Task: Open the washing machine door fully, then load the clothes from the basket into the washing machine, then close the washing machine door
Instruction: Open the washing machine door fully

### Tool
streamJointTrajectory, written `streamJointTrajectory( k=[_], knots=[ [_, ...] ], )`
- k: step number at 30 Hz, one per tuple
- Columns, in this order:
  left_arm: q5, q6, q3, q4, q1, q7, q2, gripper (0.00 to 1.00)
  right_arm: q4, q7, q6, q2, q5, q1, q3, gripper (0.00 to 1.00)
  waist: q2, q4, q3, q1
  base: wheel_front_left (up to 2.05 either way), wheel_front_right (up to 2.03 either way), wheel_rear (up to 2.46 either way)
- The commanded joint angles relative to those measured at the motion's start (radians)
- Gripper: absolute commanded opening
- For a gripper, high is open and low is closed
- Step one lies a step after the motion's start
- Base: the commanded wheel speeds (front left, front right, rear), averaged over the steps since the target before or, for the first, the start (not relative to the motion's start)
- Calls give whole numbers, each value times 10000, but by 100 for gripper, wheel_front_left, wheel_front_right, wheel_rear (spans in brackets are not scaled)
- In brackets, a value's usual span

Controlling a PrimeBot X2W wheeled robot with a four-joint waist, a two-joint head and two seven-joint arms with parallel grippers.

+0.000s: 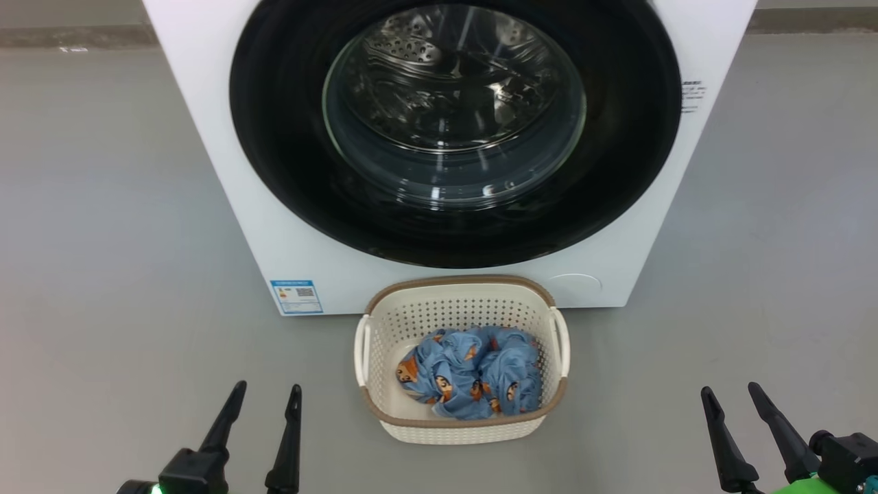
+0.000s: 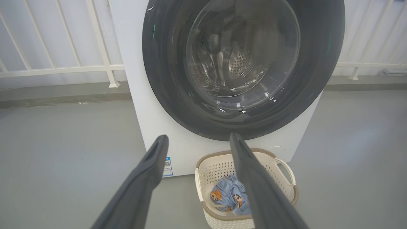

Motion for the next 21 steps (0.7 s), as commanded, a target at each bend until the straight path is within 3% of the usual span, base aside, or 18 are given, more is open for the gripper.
streamJointTrajectory(
  k=[1, 16, 21],
  knots=[
    [34, 65, 300, -204, -216, -67, 60, 100, -268, -130, -11, -214, -7, 53, 173, 100, -1, 3, 8, 0, 107, 107, -214],
    [-52, 66, 278, -314, -313, -67, 60, 100, -303, -130, -11, -282, 17, -25, 155, 100, -1, -63, 137, 0, 123, 123, -245],
    [-600, -48, 393, -432, -300, -67, 60, 100, -311, -130, -11, -280, -7, -35, 133, 100, -1, -82, 99, 0, 110, 110, -220]
  ],
)
